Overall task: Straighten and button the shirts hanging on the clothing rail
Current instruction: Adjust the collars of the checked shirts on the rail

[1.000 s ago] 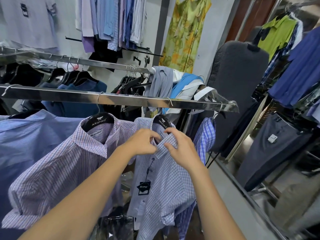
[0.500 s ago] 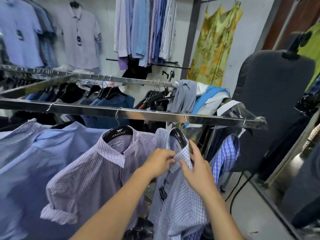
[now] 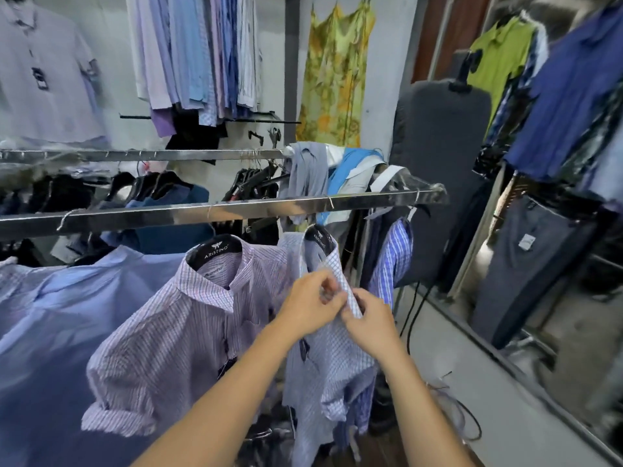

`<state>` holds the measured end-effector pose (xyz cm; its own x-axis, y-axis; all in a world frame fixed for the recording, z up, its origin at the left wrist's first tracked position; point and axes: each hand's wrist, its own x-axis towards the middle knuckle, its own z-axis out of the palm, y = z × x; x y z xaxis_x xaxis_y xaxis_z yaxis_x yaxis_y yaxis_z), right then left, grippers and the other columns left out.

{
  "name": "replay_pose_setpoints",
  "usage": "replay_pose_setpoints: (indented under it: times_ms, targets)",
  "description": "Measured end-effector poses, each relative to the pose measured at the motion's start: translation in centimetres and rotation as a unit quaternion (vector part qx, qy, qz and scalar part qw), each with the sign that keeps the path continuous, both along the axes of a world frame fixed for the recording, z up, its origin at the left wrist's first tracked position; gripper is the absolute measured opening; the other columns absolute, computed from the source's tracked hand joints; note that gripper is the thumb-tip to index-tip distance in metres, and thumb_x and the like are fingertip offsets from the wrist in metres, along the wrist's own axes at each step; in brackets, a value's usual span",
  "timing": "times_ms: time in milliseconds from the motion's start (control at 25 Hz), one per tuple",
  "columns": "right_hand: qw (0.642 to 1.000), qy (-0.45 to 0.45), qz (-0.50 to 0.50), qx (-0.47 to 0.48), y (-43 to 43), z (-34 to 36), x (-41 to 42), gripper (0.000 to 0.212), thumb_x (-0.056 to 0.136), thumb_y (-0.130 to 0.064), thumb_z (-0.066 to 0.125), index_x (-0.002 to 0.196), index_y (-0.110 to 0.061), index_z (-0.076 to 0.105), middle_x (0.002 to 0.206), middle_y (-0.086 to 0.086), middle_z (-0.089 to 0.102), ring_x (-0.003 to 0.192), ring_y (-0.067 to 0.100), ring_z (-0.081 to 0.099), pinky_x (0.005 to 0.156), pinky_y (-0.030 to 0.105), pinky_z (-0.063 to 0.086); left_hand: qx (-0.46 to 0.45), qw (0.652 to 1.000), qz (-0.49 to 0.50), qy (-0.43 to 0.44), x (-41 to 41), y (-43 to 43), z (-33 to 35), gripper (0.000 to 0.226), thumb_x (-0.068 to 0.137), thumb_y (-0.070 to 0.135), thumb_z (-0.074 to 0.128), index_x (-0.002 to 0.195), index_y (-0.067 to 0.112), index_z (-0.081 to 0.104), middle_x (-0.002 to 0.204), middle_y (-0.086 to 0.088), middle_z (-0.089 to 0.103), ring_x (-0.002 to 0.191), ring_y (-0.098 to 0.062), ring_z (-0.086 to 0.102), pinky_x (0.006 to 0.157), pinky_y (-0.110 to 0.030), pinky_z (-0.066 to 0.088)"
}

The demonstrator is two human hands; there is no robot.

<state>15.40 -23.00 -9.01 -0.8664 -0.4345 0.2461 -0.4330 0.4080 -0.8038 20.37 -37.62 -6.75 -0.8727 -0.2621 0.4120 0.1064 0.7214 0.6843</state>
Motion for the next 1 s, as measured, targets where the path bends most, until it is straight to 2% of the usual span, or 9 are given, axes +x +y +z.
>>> replay_pose_setpoints:
  times_ms: [120, 280, 360, 440, 480, 560, 680, 880, 1000]
  targets:
    - [0.998, -0.038, -0.025, 0.040, 1.1, -2.0, 2.7, 0.020, 0.078, -0.015, 0.068, 0.091, -0.030, 0.066, 0.086, -0.008, 0.072, 0.079, 0.005, 0.065, 0.064, 0.010, 0.045, 0.000, 0.994, -0.100, -0.047, 1.7, 0.7, -1.6, 0.018, 0.084, 0.035, 0.073, 0.077, 0.020, 0.064, 0.076, 0.008, 0.070, 0.067, -0.003, 0.062, 0.073, -0.024, 0.053]
    - [0.995, -0.086, -0.045, 0.039, 3.3, -4.8, 5.8, 0.037, 0.058, -0.019, 0.071, 0.093, -0.030, 0.069, 0.088, 0.000, 0.075, 0.079, 0.012, 0.067, 0.074, 0.034, 0.055, 0.003, 0.982, -0.171, -0.086, 3.2, 1.4, -3.6, 0.025, 0.072, 0.046, 0.080, 0.074, 0.028, 0.062, 0.079, 0.010, 0.070, 0.076, -0.004, 0.066, 0.079, -0.030, 0.057]
    - [0.992, -0.103, -0.058, 0.046, 4.0, -6.2, 6.9, 0.031, 0.059, -0.017, 0.069, 0.090, -0.019, 0.067, 0.085, 0.014, 0.073, 0.069, 0.014, 0.063, 0.069, 0.041, 0.056, -0.013, 0.979, -0.178, -0.103, 3.7, 1.6, -4.2, 0.036, 0.064, 0.049, 0.085, 0.078, 0.027, 0.060, 0.082, 0.010, 0.068, 0.078, -0.008, 0.065, 0.076, -0.029, 0.056]
    - [0.990, -0.101, -0.088, 0.054, 4.4, -7.1, 7.8, 0.017, 0.066, -0.018, 0.070, 0.082, -0.015, 0.067, 0.077, 0.012, 0.072, 0.065, 0.020, 0.066, 0.070, 0.048, 0.058, -0.023, 0.972, -0.191, -0.133, 4.1, 1.8, -4.8, 0.043, 0.061, 0.049, 0.088, 0.080, 0.024, 0.059, 0.084, 0.010, 0.066, 0.080, -0.011, 0.064, 0.074, -0.027, 0.054]
    - [0.988, -0.098, -0.105, 0.055, 4.7, -7.4, 8.1, 0.006, 0.073, -0.019, 0.069, 0.079, -0.015, 0.068, 0.073, 0.008, 0.073, 0.067, 0.022, 0.069, 0.072, 0.047, 0.059, -0.023, 0.971, -0.191, -0.139, 4.4, 2.0, -5.1, 0.041, 0.062, 0.048, 0.088, 0.078, 0.025, 0.059, 0.083, 0.010, 0.066, 0.080, -0.011, 0.064, 0.073, -0.027, 0.054]
    - [0.986, -0.090, -0.129, 0.055, 5.2, -7.3, 8.4, 0.010, 0.085, -0.027, 0.069, 0.076, -0.024, 0.072, 0.069, -0.001, 0.074, 0.069, 0.017, 0.071, 0.073, 0.041, 0.058, -0.019, 0.976, -0.169, -0.135, 4.8, 2.3, -5.5, 0.034, 0.068, 0.042, 0.086, 0.069, 0.027, 0.056, 0.074, 0.009, 0.064, 0.072, -0.010, 0.061, 0.067, -0.024, 0.050]
    - [0.982, -0.087, -0.160, 0.050, 5.7, -6.4, 9.0, 0.015, 0.086, -0.034, 0.066, 0.072, -0.034, 0.073, 0.066, -0.004, 0.072, 0.066, 0.016, 0.068, 0.068, 0.033, 0.054, -0.062, 0.983, -0.121, -0.124, 5.8, 2.2, -6.6, 0.033, 0.075, 0.028, 0.080, 0.062, 0.027, 0.049, 0.065, 0.010, 0.058, 0.067, -0.014, 0.058, 0.061, -0.026, 0.046]
    - [0.973, -0.155, -0.169, -0.001, 5.8, -5.0, 10.7, 0.026, 0.096, -0.010, 0.062, 0.071, -0.016, 0.067, 0.060, -0.001, 0.066, 0.056, 0.014, 0.060, 0.052, 0.023, 0.047, -0.078, 0.990, -0.016, -0.120, 8.6, 1.2, -9.5, 0.027, 0.081, 0.006, 0.056, 0.063, 0.023, 0.044, 0.072, 0.000, 0.060, 0.070, -0.027, 0.059, 0.062, -0.036, 0.051]
    - [0.977, -0.145, -0.156, 0.018, 5.4, -4.2, 11.4, 0.023, 0.094, -0.014, 0.064, 0.071, -0.017, 0.067, 0.059, -0.004, 0.066, 0.060, 0.012, 0.060, 0.060, 0.027, 0.051, -0.135, 0.982, -0.041, -0.125, 10.0, 0.8, -10.4, 0.027, 0.085, 0.003, 0.052, 0.083, 0.023, 0.069, 0.090, 0.000, 0.067, 0.083, -0.028, 0.062, 0.067, -0.034, 0.047]
